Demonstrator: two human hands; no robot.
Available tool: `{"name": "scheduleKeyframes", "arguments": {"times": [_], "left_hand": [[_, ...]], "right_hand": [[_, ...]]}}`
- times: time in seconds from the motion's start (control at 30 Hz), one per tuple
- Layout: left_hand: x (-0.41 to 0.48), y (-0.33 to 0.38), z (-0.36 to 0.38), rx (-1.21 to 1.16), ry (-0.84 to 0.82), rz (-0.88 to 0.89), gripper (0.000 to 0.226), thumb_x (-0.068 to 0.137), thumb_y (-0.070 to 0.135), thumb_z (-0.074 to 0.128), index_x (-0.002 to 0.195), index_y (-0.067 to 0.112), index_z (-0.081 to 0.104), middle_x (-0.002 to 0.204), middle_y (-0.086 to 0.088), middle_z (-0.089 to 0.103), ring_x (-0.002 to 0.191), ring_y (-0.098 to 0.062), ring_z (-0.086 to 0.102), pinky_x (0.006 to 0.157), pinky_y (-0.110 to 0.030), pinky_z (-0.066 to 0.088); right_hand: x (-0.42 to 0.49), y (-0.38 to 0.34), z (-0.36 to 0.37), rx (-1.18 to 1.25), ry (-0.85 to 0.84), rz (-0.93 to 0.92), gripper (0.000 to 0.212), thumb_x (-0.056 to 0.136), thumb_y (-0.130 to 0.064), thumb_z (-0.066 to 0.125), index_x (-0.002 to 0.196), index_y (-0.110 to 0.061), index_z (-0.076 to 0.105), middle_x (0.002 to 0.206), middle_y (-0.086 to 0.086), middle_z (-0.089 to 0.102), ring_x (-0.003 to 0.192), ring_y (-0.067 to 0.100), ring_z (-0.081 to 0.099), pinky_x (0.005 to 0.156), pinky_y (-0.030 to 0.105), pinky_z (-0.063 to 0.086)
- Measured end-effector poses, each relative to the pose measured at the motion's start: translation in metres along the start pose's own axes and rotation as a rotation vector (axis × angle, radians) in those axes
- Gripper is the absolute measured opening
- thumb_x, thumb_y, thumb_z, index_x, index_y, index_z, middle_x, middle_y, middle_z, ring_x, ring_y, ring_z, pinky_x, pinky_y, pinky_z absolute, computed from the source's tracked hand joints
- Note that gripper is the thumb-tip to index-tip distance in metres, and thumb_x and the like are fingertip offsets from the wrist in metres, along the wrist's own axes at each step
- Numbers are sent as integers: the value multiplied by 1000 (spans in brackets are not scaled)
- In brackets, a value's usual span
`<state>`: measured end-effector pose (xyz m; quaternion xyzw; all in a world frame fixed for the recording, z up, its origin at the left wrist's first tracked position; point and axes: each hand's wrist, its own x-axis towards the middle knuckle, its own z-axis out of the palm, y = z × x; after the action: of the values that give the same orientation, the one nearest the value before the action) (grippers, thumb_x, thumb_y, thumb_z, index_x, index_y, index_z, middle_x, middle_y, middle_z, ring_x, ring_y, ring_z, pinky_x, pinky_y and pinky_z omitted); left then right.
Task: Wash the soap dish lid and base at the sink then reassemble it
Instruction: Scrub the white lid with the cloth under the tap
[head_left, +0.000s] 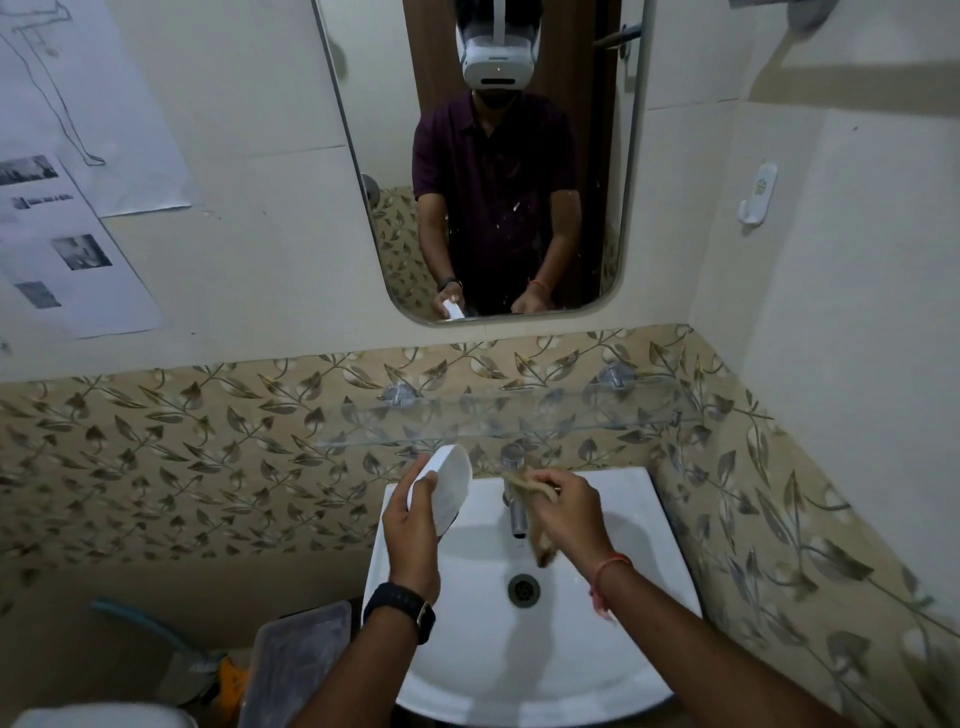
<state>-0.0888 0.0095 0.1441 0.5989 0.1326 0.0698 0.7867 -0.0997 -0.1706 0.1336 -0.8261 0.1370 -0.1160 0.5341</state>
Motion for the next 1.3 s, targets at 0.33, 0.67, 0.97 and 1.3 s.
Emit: {"name": "scheduleKeyframes", "arguments": {"times": [0.33,0.67,0.97,1.3], "left_hand": [[-26,1,17,-162,-211,-52,42,106,15,38,141,20,61,134,-8,70,124,-25,66,105,-47,50],[-6,7,-6,-164,-182,-131,35,104,27,47,131,29,69,137,-11,67,125,-35,63,100,-53,53],[7,14,-16,-592,-80,-393,47,101,30,52,142,9,55,142,-27,58,127,-51,57,91,-55,60],[-11,3,4,-317,-255,-354,43,105,33,43,137,12,63,121,-15,75,112,-33,66,92,-48,55]], "right_hand": [[-12,-63,44,1092,-327,392,26,98,4,56,120,-2,69,106,17,76,88,26,75,69,30,63],[-9,-64,16,-552,-724,-474,31,89,-1,56,108,-16,76,114,9,67,104,31,66,88,45,59],[10,-64,-26,-310,-58,-410,40,90,7,56,120,-12,74,108,7,63,95,19,61,82,20,43],[8,-79,27,-781,-464,-319,36,91,-1,58,127,-4,64,136,19,61,125,37,57,105,39,50]]}}
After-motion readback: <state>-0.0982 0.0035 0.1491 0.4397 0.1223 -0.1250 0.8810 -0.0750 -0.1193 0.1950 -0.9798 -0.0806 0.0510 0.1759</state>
